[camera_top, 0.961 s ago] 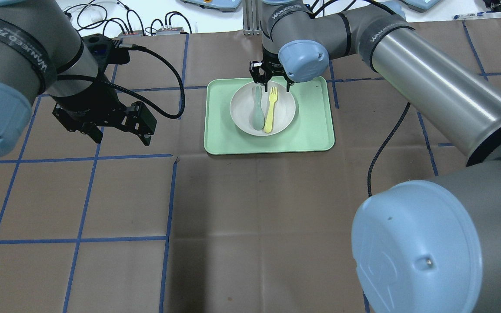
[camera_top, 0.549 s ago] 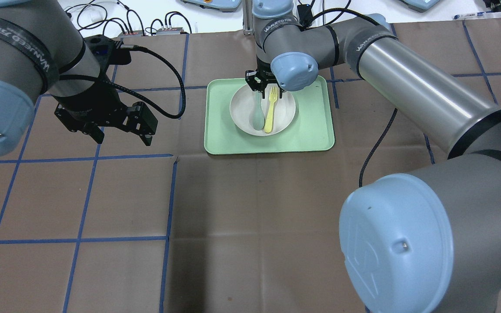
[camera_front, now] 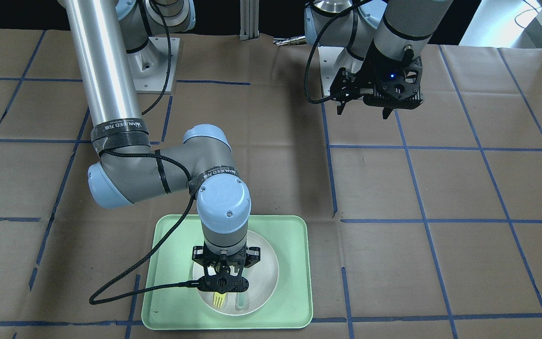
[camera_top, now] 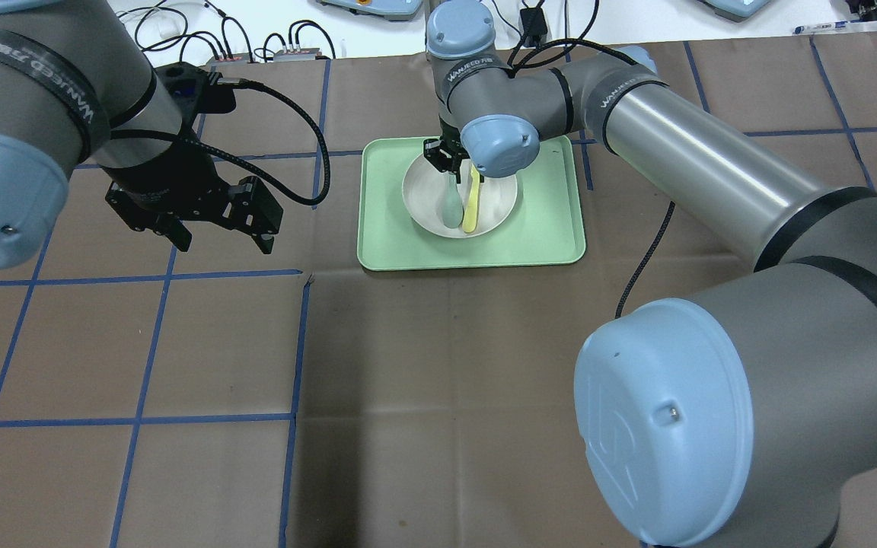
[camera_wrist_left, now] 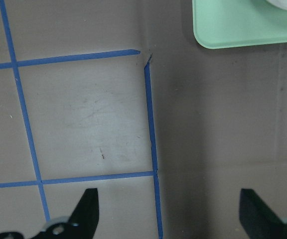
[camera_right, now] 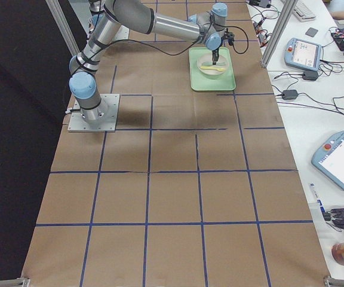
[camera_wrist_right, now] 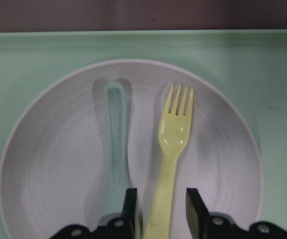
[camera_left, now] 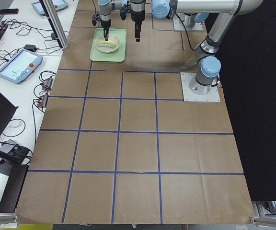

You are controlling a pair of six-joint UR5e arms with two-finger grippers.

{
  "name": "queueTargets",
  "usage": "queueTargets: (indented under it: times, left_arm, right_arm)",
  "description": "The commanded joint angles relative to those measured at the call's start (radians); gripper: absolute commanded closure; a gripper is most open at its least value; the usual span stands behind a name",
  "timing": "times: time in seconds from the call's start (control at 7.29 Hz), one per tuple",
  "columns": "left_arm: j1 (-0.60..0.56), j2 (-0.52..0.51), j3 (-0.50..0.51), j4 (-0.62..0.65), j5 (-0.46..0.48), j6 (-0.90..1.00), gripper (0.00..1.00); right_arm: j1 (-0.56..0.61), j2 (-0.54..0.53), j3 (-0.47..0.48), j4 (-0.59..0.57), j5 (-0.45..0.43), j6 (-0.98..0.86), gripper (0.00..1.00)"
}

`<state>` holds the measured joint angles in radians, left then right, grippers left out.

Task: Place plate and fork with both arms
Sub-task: 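Close the right gripper on the yellow fork's handle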

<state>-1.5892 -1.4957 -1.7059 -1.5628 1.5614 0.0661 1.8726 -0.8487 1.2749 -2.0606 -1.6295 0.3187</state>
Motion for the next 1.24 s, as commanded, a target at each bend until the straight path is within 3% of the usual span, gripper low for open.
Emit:
queueTargets:
  times: [0.0,0.82,0.96,1.1]
  left_arm:
    - [0.0,-0.004,0.0,0.001,-0.001,0.0,0.0]
    - [0.0,-0.005,0.0,0.001,-0.001,0.0,0.0]
    - [0.0,-0.003,0.0,0.001,-0.001,0.0,0.0]
    - [0.0,-0.003,0.0,0.001,-0.001,0.0,0.0]
  right_arm:
    - [-0.001,0.016,0.004,0.0,0.0,0.0,0.56]
    - [-0.001,0.042,0.018,-0.001,0.005,-0.001,0.55]
    - [-0.003,0.042,0.017,-0.001,0.005,-0.001,0.58]
    - [-0.004,0.042,0.014,-0.001,0.005,-0.001,0.71]
